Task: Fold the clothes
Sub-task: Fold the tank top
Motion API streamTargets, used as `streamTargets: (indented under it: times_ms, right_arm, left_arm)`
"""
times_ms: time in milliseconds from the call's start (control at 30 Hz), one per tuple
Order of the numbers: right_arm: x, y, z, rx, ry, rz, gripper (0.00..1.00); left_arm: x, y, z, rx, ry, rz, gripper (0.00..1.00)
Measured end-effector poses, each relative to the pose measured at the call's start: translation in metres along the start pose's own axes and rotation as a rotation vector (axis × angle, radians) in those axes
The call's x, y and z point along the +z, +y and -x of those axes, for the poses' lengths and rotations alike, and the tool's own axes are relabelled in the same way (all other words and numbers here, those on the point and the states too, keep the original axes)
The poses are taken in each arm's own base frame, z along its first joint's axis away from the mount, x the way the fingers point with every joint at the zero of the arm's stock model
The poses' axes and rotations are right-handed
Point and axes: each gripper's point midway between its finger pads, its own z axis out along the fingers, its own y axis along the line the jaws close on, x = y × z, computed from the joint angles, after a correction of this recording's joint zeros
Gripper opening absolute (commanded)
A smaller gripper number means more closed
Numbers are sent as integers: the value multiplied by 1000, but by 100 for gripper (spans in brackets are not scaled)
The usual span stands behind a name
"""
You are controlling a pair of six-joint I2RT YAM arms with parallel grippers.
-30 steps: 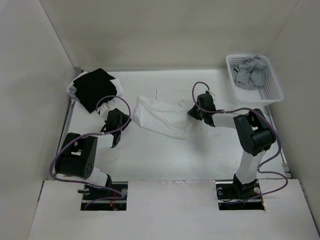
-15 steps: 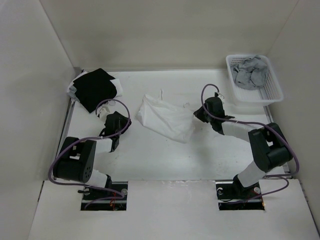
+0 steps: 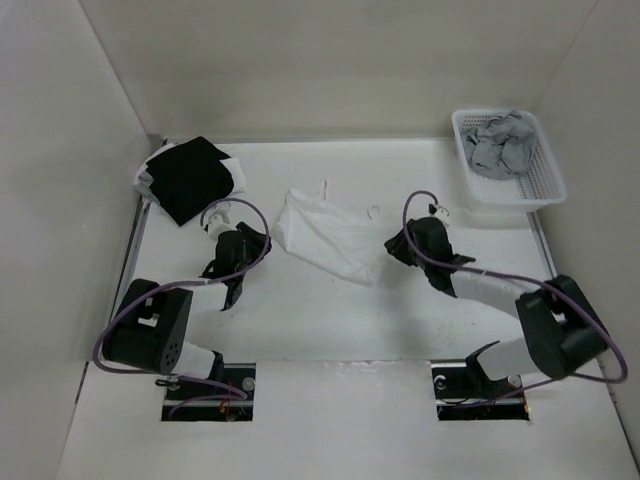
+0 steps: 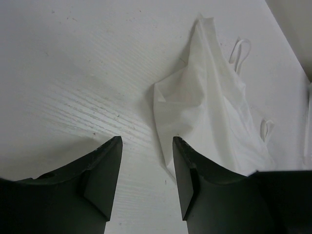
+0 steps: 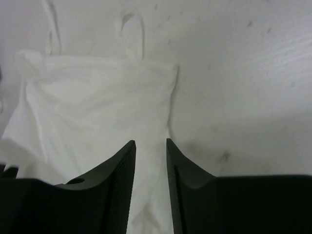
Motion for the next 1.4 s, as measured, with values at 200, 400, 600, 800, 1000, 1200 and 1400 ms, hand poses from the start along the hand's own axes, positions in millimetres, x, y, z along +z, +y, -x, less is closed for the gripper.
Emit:
streamTargets:
  times_ms: [200, 400, 600, 800, 1000, 1200, 1400]
  right_arm:
    - [-56, -4, -75, -64, 114, 93, 38]
    - [-71, -13, -123, -122, 223, 79, 37]
    - [-69, 2, -110, -140, 166, 91, 48]
    - [-62, 24, -92, -150, 124, 126, 48]
    - [-33, 18, -94, -149, 159, 84, 20]
    - [-39, 24, -90, -142, 147, 114, 9]
    - [-64, 26, -64, -100, 73, 177, 6]
  left_arm:
    - [14, 13, -13, -10, 36, 23, 44]
    - [24, 6, -12, -62, 38, -15, 42]
    - [20, 7, 4, -107, -11, -32, 43]
    - [18, 1, 14, -122, -38, -58, 47]
    - [28, -4, 6, -137, 1, -85, 50]
    - [30, -13, 2, -149, 18, -134, 50]
    - [28, -26, 1, -165, 31, -208, 38]
